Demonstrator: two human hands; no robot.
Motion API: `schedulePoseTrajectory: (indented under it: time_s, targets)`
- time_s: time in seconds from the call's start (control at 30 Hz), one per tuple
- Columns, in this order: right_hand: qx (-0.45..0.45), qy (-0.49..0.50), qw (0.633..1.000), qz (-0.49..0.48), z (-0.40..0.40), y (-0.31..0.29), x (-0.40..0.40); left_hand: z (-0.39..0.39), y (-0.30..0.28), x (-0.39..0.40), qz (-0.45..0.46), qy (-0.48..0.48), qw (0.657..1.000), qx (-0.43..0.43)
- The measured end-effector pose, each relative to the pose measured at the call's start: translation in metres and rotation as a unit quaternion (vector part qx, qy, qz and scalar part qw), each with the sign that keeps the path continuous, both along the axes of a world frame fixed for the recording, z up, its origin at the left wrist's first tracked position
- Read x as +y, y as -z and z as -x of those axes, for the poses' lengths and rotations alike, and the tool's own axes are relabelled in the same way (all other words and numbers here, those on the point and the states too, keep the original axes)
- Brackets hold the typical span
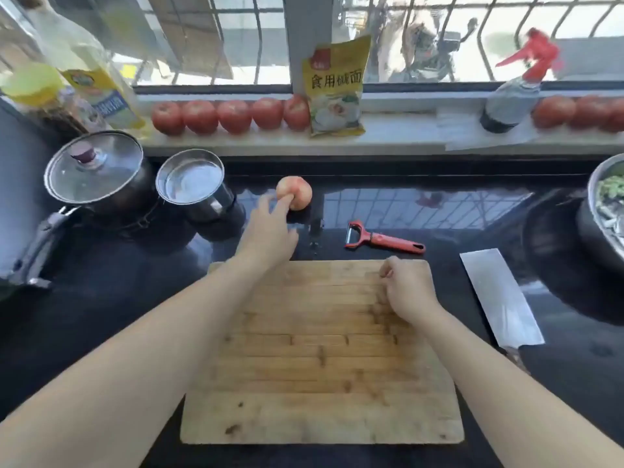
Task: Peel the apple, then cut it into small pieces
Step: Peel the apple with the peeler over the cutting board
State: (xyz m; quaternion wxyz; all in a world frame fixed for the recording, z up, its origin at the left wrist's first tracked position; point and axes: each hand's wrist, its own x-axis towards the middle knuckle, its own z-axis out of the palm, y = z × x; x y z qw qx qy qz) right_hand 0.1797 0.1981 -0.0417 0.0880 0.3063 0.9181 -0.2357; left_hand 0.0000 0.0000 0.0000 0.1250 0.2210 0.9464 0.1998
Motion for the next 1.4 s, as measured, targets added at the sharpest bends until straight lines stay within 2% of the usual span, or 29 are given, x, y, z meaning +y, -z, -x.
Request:
schedulePoseTrajectory:
  time_s: [0.07,0.17,0.23,0.3,0.4,0.5,0.6,0.7,0.77,0.87,0.97,1.07,1.17,1.3,1.4]
  targets:
    - [0.018,0.028,0.999,0.025,0.001,0.008,0.005,0.03,0.007,0.033,0.021,0.013,1.0,0.0]
    - [0.01,0.05,0.998,0.027,0.002,0.013,0.004,0.062,0.021,0.067,0.1,0.025,0.993,-0.048]
    - [-0.003,0.056,0.998,0.043,0.001,0.013,0.004,0.065,0.035,0.068,0.105,0.026,0.994,-0.03]
    - [-0.007,0.059,0.998,0.037,0.002,0.013,0.007,0.061,0.035,0.059,0.064,0.015,0.998,0.007]
    - [-0.01,0.047,0.998,0.049,0.003,0.013,0.008,0.027,0.018,0.033,-0.044,-0.031,0.997,0.051]
    - [-0.006,0.047,0.998,0.046,0.002,0.01,0.006,-0.049,0.001,-0.02,-0.115,-0.077,0.99,0.034]
    - [-0.008,0.053,0.998,0.046,0.001,0.006,0.004,-0.131,-0.003,-0.073,-0.126,-0.095,0.987,0.024]
    - [-0.007,0.044,0.998,0.042,0.0,0.009,0.003,-0.187,0.009,-0.102,-0.062,-0.096,0.993,0.007]
    - [-0.004,0.044,0.998,0.037,-0.001,0.01,0.001,-0.2,0.022,-0.112,-0.018,-0.06,0.998,-0.003]
    - [-0.002,0.042,0.999,0.028,-0.002,0.012,-0.001,-0.198,0.037,-0.116,0.012,0.011,1.0,0.002]
    - [0.008,0.041,0.999,0.033,-0.001,0.013,0.003,-0.193,0.033,-0.108,0.037,0.0,0.999,-0.004]
    - [0.067,0.065,0.996,-0.006,0.006,0.011,0.014,-0.196,0.027,-0.11,0.025,-0.009,0.999,-0.032]
    - [0.054,-0.01,0.993,-0.103,0.028,0.008,0.026,-0.206,0.017,-0.118,-0.029,-0.04,0.997,-0.053]
    - [-0.032,-0.098,0.987,-0.124,0.056,0.013,0.034,-0.221,0.005,-0.148,-0.101,-0.107,0.987,-0.07]
    - [-0.015,-0.131,0.975,-0.18,0.063,0.015,0.032,-0.234,-0.001,-0.174,-0.11,-0.119,0.982,-0.093]
